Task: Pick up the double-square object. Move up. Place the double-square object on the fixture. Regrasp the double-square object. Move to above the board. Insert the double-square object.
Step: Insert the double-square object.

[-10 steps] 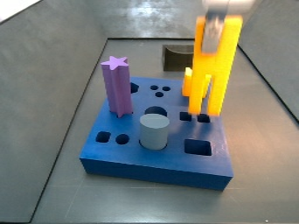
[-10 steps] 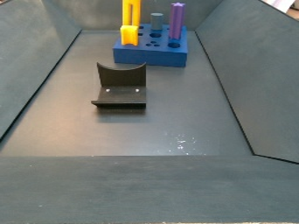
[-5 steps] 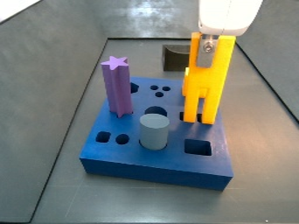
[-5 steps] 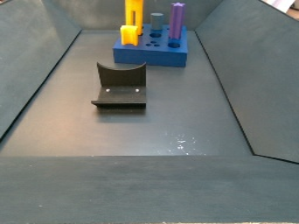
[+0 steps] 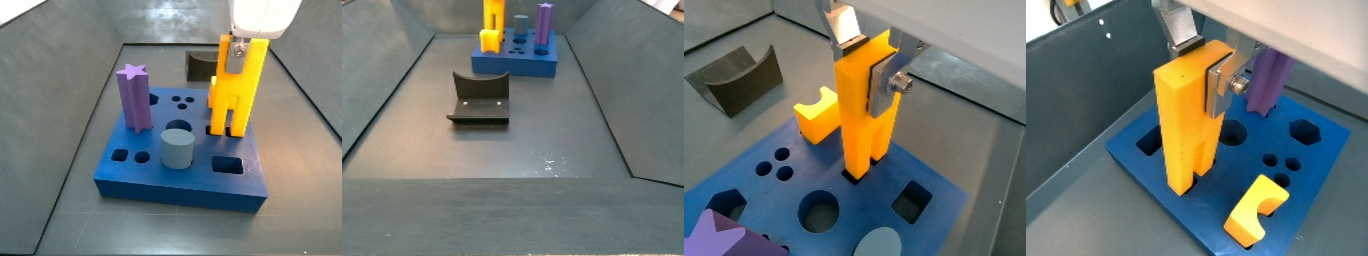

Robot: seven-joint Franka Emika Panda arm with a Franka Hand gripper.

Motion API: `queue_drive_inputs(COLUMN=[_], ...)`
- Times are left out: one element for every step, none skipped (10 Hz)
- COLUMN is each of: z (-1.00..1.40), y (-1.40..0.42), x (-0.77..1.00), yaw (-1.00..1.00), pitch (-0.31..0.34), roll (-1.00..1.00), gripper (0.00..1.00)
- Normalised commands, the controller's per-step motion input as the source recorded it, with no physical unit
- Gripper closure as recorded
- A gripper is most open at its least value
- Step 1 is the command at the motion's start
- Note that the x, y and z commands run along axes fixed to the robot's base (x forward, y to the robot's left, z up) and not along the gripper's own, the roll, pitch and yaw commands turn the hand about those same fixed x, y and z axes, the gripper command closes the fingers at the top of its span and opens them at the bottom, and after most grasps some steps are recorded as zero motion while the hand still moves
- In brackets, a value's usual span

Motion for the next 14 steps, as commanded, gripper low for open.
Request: queue_drive_inputs(z=[-0.2, -0.13, -0.27, -0.03, -0.07, -0.68, -1.0, -1.0, -1.0, -1.0, -1.0, -0.44, 0.0, -0.22], y=[0.0, 0.0, 0.0, 0.0, 0.0, -0.04, -0.04, -0.07, -0.05, 0.0, 0.0, 0.0, 0.0, 0.0], x=[-0.48, -0.37, -0.18, 0.0, 0.0, 0.11, 0.35, 0.52, 0.55, 0.53, 0.43, 0.31, 0.0, 0.05], yaw=[0.0, -0.21, -0.35, 0.0, 0.0, -0.14, -0.21, -0.04, -0.02, -0.01, 0.0, 0.0, 0.0, 0.0], pitch=[0.066, 0.231, 0.329, 0.0, 0.0, 0.013, 0.067, 0.013, 0.0, 0.0, 0.046, 0.024, 0.0, 0.147], roll=[0.43, 0.34, 0.15, -0.07, -0.04, -0.02, 0.0, 0.0, 0.0, 0.0, 0.0, -0.03, -0.04, 0.37], gripper=[1.0, 1.0, 1.0, 1.0, 1.0, 1.0, 1.0, 1.0, 1.0, 1.0, 1.0, 1.0, 1.0, 1.0])
